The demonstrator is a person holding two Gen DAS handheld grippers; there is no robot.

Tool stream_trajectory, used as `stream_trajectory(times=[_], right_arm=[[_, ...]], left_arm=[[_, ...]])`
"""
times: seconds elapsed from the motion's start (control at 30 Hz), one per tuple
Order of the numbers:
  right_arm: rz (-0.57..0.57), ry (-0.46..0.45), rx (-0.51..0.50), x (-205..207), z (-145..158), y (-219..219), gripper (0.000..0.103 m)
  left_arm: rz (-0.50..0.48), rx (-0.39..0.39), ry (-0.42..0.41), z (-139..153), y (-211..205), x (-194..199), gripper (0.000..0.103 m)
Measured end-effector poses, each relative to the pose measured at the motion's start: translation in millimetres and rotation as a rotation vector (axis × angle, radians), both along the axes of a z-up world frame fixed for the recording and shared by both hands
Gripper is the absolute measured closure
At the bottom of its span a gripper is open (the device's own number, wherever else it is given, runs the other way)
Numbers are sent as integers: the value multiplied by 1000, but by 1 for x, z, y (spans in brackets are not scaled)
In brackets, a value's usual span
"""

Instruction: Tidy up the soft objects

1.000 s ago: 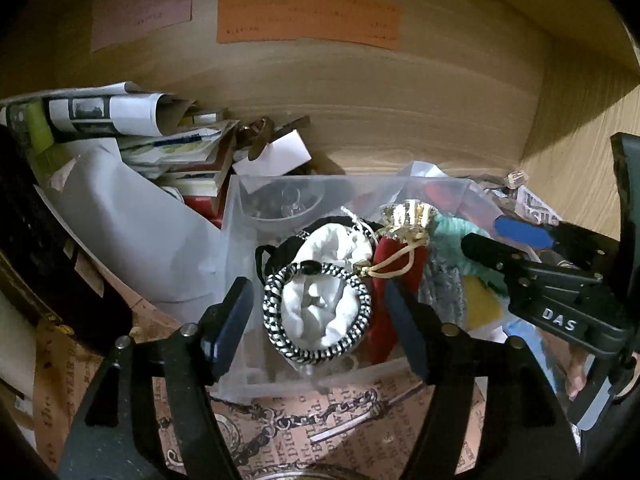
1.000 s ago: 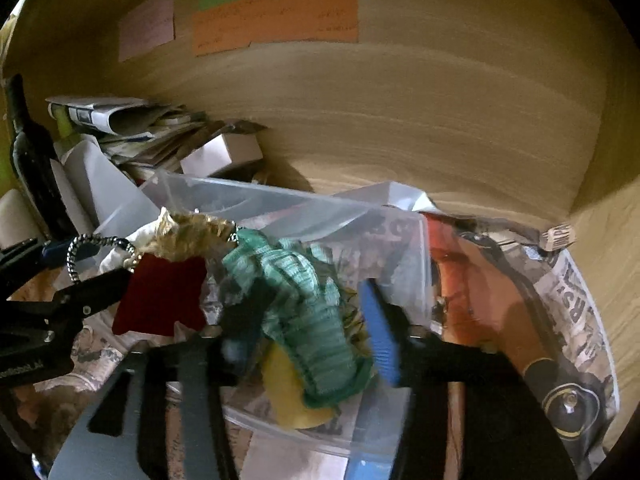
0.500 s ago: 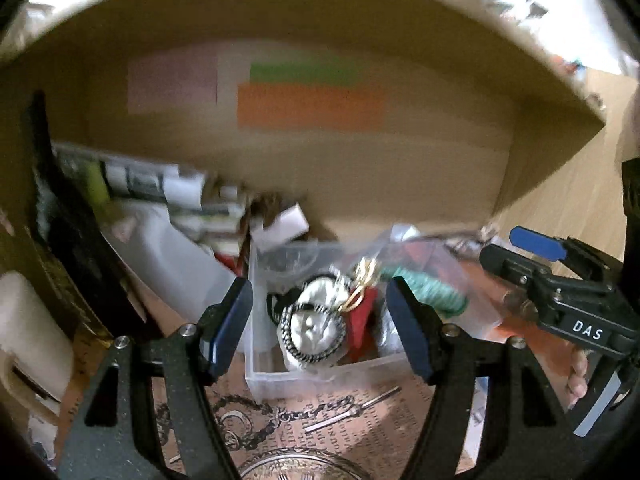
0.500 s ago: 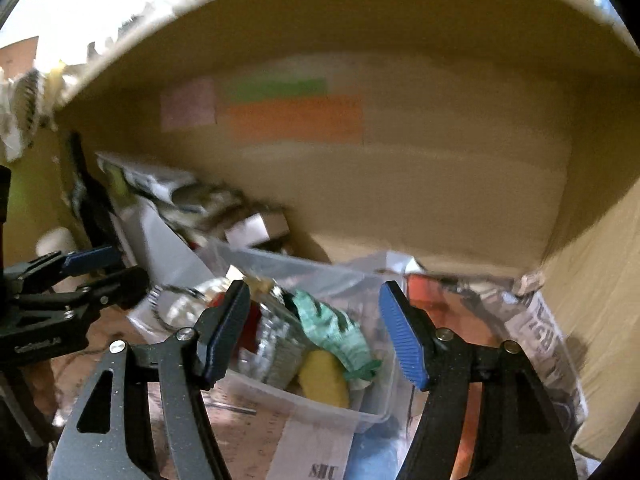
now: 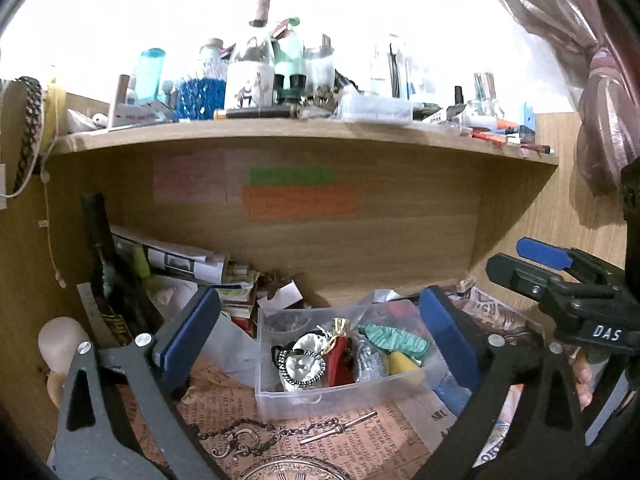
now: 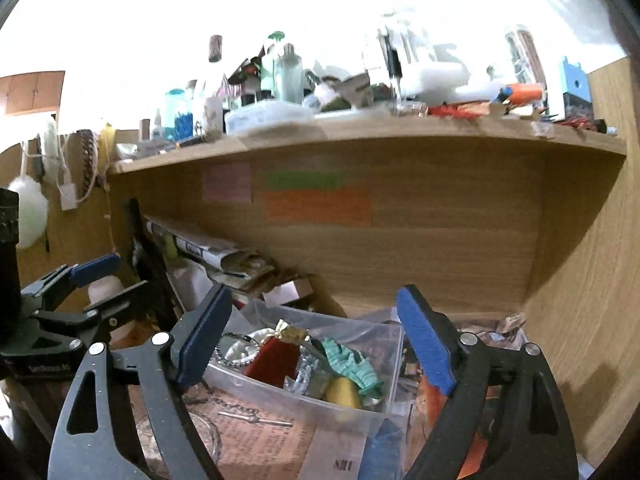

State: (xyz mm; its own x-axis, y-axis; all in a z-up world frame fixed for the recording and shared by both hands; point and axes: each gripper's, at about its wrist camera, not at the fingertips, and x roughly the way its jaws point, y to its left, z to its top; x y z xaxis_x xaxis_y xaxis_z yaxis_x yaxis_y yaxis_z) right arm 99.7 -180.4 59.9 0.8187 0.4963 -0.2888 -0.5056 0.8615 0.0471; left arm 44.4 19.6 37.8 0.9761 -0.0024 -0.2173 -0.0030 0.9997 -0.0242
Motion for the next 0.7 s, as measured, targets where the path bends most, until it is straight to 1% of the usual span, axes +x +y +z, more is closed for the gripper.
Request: stream_trajectory(times=[0.07, 0.13, 0.23, 0.7], right_arm=[[9, -5, 6, -5, 2, -2, 19], [10, -11, 10, -8, 2, -3, 9], [4, -31, 19, -17, 4, -6, 1], [12, -38, 18, -26, 0, -3, 0]], left_arm=[[-3, -2, -3, 1, -1, -7, 0], [-4, -3, -8, 1, -1, -11, 0], [1, 1, -13, 1, -3, -14, 0], [5, 14, -26, 1, -5, -23, 0]])
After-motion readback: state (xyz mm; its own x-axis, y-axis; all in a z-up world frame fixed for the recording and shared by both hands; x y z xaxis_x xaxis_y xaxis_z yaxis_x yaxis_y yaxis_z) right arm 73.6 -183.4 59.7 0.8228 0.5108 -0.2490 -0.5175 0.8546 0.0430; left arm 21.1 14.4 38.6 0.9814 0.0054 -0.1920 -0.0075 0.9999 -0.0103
